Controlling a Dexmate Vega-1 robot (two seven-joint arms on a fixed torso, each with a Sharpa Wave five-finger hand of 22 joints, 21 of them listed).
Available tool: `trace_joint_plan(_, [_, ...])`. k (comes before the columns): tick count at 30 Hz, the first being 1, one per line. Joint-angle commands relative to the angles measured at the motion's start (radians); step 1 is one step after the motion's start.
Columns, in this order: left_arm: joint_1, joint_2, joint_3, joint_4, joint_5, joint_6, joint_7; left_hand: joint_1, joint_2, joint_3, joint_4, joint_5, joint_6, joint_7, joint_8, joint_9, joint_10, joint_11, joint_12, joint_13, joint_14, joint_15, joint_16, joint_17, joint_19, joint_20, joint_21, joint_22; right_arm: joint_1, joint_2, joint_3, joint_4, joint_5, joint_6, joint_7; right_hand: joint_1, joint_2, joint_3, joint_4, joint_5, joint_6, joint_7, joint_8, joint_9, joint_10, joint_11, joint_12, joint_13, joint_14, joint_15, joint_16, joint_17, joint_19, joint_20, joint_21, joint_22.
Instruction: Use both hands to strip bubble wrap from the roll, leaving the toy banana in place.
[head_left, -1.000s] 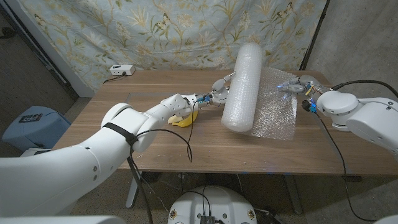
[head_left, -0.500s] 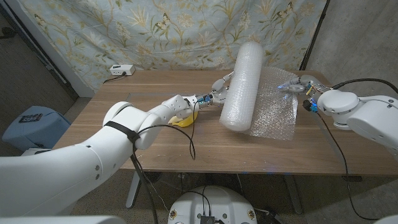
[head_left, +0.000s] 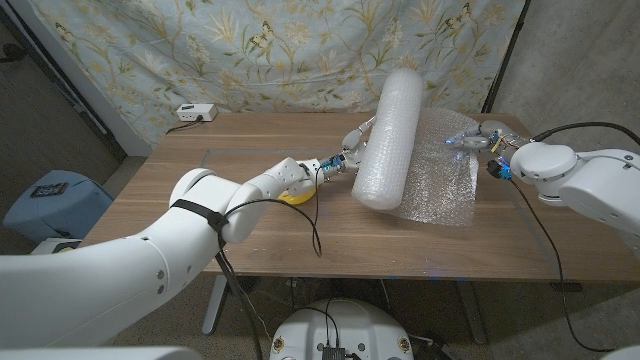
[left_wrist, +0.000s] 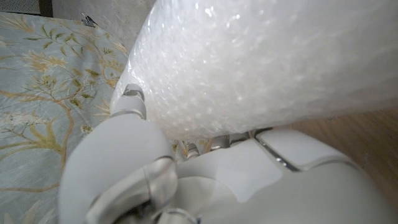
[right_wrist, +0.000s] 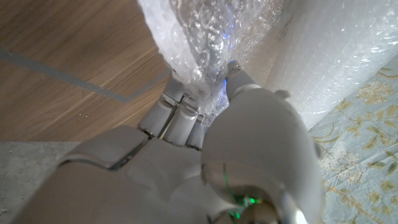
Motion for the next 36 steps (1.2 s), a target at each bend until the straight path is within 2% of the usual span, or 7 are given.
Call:
trace_joint_plan(1, [0.010,-0.028,-0.061,0.007,0.013,0.000,0.045,-0.006,0.003,0.005,-0.003,0.001,-0.134,-0.003,0.007,0.001,0.006,0.003,0.005,0.004,0.006,0.000,-0.002,-0.001,0.007,0.001,-0.004,0.004,0.012,-0.017,-0.008,0.011,0.006,-0.006,0.016,0.013,0.001,-0.005,0.001,0.005,0.007,-0.001,-0.004,0.004,0.009,-0.001,-0.001,0.008,0.008,-0.004,-0.004,0.005,-0.009,-0.091,0.008,-0.002])
trace_joint_plan(6, [0.008,-0.038,-0.077,0.007,0.028,0.002,0.061,-0.010,0.004,0.011,-0.003,0.003,-0.082,-0.002,0.014,0.002,0.031,0.003,0.014,0.006,0.015,-0.004,-0.001,-0.002,0.012,0.001,-0.007,0.005,0.014,-0.020,-0.009,0.016,0.008,-0.005,0.018,0.013,0.001,-0.006,0.001,0.005,0.006,-0.001,-0.005,0.005,0.010,-0.001,-0.004,0.009,0.011,-0.004,-0.004,0.008,-0.012,-0.091,0.016,-0.006])
trace_joint_plan(10, [0.005,-0.041,-0.092,0.007,0.037,0.002,0.065,-0.010,-0.009,0.044,-0.007,0.009,0.054,-0.003,0.016,0.003,0.074,0.003,0.020,0.012,0.033,-0.007,-0.003,-0.003,0.027,0.000,-0.010,0.005,0.020,-0.020,-0.014,0.019,0.010,-0.006,0.019,0.014,0.002,-0.007,0.002,0.006,0.007,-0.001,-0.007,0.006,0.011,-0.002,-0.008,0.011,0.010,-0.003,-0.009,0.007,-0.016,-0.091,0.025,-0.010])
trace_joint_plan(15, [0.000,-0.038,-0.107,0.007,0.043,0.017,0.053,-0.016,-0.021,0.069,-0.007,0.011,0.159,-0.002,0.015,0.002,0.099,0.004,0.016,0.016,0.045,-0.009,-0.002,-0.003,0.042,0.001,-0.014,0.005,0.025,-0.020,-0.019,0.020,0.012,-0.002,0.021,0.015,0.002,-0.008,0.001,0.006,0.005,-0.002,-0.008,0.007,0.011,-0.002,-0.010,0.011,0.011,-0.003,-0.009,0.010,-0.019,-0.091,0.030,-0.012])
trace_joint_plan(19, [-0.001,-0.038,-0.115,0.007,0.047,0.023,0.047,-0.025,-0.023,0.078,-0.004,0.010,0.249,0.032,0.025,0.001,0.116,0.004,0.018,0.019,0.051,-0.009,-0.001,-0.002,0.047,0.001,-0.016,0.005,0.025,-0.022,-0.019,0.018,0.010,0.000,0.019,0.015,0.002,-0.009,0.001,0.005,0.006,0.000,-0.009,0.008,0.010,0.001,-0.013,0.012,0.013,-0.003,-0.010,0.010,-0.021,-0.091,0.035,-0.015])
trace_joint_plan(30, [0.003,-0.045,-0.163,0.009,0.032,0.060,0.057,-0.031,-0.024,0.081,-0.003,0.009,0.321,0.087,0.035,0.001,0.129,0.005,0.020,0.020,0.058,-0.012,0.001,-0.002,0.053,0.001,-0.015,0.005,0.024,-0.030,-0.012,0.016,0.023,-0.011,0.025,0.016,0.001,-0.012,0.001,0.006,0.009,-0.001,-0.012,0.008,0.015,-0.001,-0.017,0.016,0.013,-0.003,-0.017,0.010,-0.029,-0.091,0.051,-0.021])
trace_joint_plan(36, [0.007,-0.049,-0.186,0.009,0.034,0.074,0.055,-0.034,-0.026,0.080,-0.002,0.009,0.332,0.089,0.035,0.001,0.132,0.005,0.020,0.020,0.060,-0.010,0.001,-0.002,0.053,0.001,-0.016,0.005,0.024,-0.041,-0.009,0.016,0.030,-0.016,0.035,0.018,0.002,-0.012,0.002,0.006,0.008,-0.002,-0.013,0.011,0.014,0.001,-0.021,0.020,0.016,-0.003,-0.018,0.011,-0.033,-0.092,0.060,-0.024])
